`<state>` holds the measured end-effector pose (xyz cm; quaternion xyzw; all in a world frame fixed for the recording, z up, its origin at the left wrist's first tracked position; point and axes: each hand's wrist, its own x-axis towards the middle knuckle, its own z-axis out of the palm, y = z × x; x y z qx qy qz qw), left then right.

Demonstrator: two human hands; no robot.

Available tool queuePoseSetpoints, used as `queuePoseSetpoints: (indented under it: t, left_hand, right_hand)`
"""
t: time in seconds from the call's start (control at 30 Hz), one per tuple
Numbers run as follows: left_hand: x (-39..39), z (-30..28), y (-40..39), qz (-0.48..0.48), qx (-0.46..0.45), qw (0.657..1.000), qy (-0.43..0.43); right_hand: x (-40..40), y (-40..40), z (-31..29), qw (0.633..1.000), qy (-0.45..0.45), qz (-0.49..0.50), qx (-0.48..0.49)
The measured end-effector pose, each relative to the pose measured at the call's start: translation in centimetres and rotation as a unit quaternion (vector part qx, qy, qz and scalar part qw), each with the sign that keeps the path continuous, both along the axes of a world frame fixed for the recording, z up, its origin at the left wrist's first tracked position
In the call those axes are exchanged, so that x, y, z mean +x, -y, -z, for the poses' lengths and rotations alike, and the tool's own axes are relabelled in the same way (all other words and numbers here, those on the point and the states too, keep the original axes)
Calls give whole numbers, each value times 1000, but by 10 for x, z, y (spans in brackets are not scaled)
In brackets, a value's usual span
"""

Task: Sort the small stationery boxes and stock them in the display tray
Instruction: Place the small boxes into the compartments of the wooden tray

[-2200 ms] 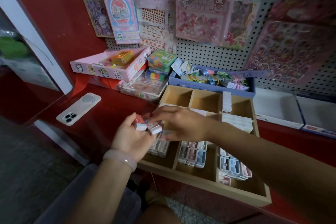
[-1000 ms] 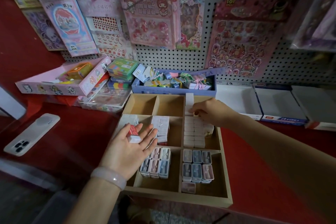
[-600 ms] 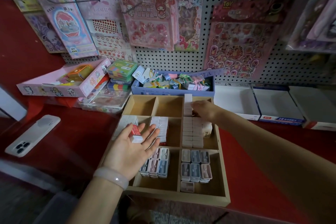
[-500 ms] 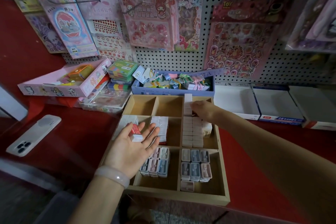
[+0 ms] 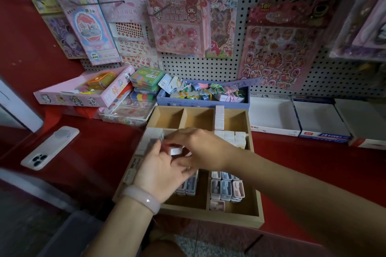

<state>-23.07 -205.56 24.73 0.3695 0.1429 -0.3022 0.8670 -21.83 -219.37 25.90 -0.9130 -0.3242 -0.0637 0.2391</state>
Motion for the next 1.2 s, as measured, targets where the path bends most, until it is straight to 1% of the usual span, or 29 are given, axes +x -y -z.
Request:
queuePoseSetpoints:
  t: [0.1,0.2,0.27,0.3,0.37,0.47,0.6,0.77,0.87,0.93,0.97,1.0,1.03,1.1,1.17,1.2]
  left_hand:
    - [0,2,-7,48,31,998,2]
    - [2,2,-22,45,48,998,-2]
    - [4,2,-38,22,49,998,16]
    - [4,2,-47,3,38,999,26]
    - [6,7,-66,-27,24,998,43]
    - [4,15,-88,-58,20,996,65]
    - [-2,22,-104,-88,7,993,72]
    - [-10,21,-108,-84,-12,994,72]
    - [-12,26,-108,-61,-25,994,85]
    - [-11,27,-108,-40,-42,995,78]
    - [-14,25,-106,-28,-51,994,90]
    - [-12,33,-112,-49,-28,993,104]
    - [-9,38,-121,-48,-24,991,126]
    - [-3,54,-135,-1,-81,985,150]
    - [-12,44,-129,-17,-33,984,175]
    - [-16,37,-120,-37,25,985,169]
  right_hand:
    - [5,4,2,1000,-1,5,28]
    - [11,18,-1,991,-26,109,75]
    - [11,30,-6,977,-81,164,108]
    - [11,35,-7,973,-106,175,107]
    - [11,40,-5,977,-115,170,57]
    - [7,34,3,986,-100,130,-17]
    - [5,24,17,987,-80,123,-70]
    - [2,14,25,984,-40,128,-117]
    - [-2,6,29,980,-5,138,-144]
    - [-5,1,29,978,0,146,-146]
    - [-6,1,30,978,4,147,-151]
    - [-6,1,31,977,9,146,-154]
    - [-6,1,32,977,13,146,-153]
    - [-7,5,36,980,19,134,-149]
    - [-7,10,43,979,11,108,-172]
    - [-8,12,45,978,4,104,-181]
